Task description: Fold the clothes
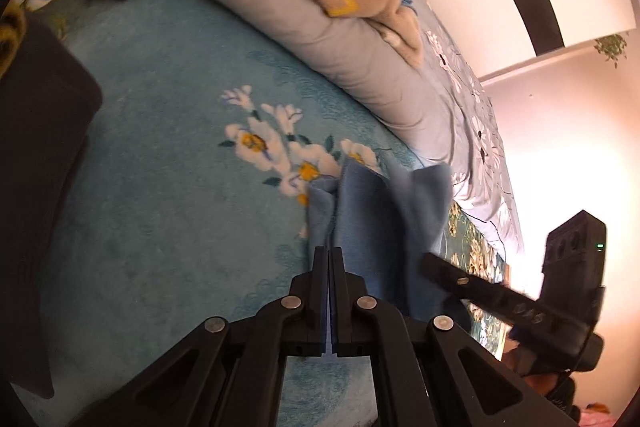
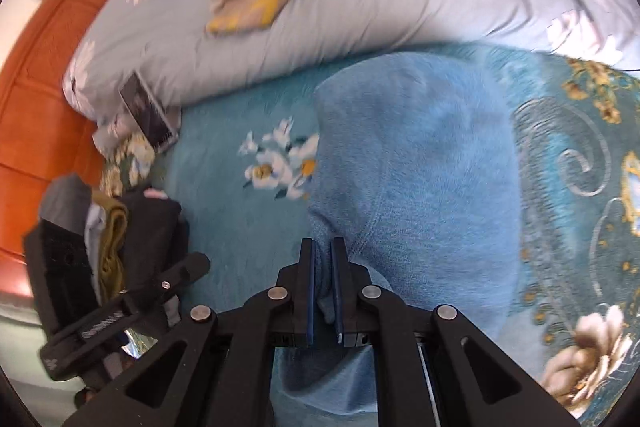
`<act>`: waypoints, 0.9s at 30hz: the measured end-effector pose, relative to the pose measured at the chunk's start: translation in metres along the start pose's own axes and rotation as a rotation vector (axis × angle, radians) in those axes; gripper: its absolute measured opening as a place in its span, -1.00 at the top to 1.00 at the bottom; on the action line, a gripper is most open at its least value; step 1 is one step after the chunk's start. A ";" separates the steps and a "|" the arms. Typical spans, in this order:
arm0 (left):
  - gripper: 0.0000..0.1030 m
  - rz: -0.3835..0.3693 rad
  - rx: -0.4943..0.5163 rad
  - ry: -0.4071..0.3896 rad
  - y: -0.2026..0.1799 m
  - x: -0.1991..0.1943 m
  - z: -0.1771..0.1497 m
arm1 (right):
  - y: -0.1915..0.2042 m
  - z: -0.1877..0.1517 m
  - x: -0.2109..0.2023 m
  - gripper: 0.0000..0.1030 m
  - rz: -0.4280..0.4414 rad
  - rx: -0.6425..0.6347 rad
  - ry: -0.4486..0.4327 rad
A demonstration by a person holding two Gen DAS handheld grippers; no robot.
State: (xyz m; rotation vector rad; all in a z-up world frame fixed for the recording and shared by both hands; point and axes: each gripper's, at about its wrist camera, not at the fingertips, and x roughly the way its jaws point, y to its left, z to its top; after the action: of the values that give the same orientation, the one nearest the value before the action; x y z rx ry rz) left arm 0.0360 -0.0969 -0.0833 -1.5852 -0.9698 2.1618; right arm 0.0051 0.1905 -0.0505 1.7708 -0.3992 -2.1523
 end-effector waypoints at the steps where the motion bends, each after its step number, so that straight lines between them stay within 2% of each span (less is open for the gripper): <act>1: 0.97 0.001 -0.003 0.003 0.002 0.000 0.000 | 0.003 -0.002 0.009 0.85 -0.008 -0.007 0.018; 6: 0.97 -0.017 0.000 0.033 0.003 0.006 -0.004 | 0.017 -0.014 0.036 0.79 -0.028 -0.046 0.090; 9: 0.95 -0.039 -0.011 0.060 0.002 0.014 -0.008 | 0.018 -0.016 0.034 0.76 0.070 -0.049 0.118; 12: 0.89 -0.058 -0.002 0.089 -0.003 0.022 -0.012 | 0.012 -0.015 0.014 0.61 0.085 -0.059 0.054; 14: 0.80 -0.084 0.018 0.124 -0.010 0.028 -0.017 | -0.005 -0.012 0.000 0.55 0.109 -0.014 0.020; 16: 0.49 -0.102 0.051 0.171 -0.020 0.039 -0.023 | -0.026 -0.012 -0.011 0.47 0.084 0.032 -0.013; 18: 0.45 -0.098 0.077 0.212 -0.027 0.050 -0.031 | -0.051 -0.016 -0.018 0.46 0.059 0.080 -0.025; 23: 0.51 -0.059 0.083 0.289 -0.030 0.074 -0.051 | -0.106 -0.039 -0.025 0.46 0.026 0.212 -0.009; 25: 0.92 -0.063 0.055 0.291 -0.026 0.077 -0.055 | -0.120 -0.048 -0.028 0.46 0.025 0.239 -0.008; 27: 0.92 -0.062 0.022 0.283 -0.020 0.076 -0.057 | -0.129 -0.053 -0.029 0.46 0.033 0.258 -0.007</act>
State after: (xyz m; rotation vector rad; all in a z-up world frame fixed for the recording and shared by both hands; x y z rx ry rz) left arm 0.0589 -0.0177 -0.1353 -1.7644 -0.8890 1.8366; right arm 0.0527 0.3191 -0.0883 1.8738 -0.7319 -2.1658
